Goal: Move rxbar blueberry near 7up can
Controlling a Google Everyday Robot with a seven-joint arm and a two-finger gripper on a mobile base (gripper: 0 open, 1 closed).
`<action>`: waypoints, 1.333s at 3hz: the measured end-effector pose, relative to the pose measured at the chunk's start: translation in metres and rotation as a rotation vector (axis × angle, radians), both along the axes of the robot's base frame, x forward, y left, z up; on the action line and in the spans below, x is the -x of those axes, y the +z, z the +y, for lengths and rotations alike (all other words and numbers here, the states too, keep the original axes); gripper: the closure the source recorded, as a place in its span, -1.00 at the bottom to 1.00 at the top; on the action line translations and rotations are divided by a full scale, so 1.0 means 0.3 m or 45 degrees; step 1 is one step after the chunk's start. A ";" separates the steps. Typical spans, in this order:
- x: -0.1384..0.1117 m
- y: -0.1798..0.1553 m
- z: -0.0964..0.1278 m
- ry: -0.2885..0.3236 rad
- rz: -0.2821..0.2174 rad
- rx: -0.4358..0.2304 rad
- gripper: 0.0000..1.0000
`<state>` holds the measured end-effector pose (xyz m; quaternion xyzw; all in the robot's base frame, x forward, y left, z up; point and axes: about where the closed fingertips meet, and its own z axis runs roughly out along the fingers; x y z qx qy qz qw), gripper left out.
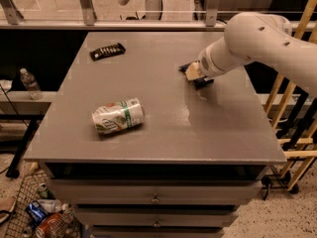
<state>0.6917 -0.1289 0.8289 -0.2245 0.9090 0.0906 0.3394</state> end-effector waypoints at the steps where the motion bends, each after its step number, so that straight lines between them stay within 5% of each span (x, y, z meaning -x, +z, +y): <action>1: 0.006 0.057 0.031 0.080 -0.050 -0.014 1.00; 3: 0.065 0.305 0.162 0.424 -0.261 -0.074 1.00; 4: 0.066 0.311 0.175 0.463 -0.284 -0.054 1.00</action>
Offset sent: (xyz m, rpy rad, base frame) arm -0.0327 0.0667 0.1396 0.0774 -0.3126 0.4804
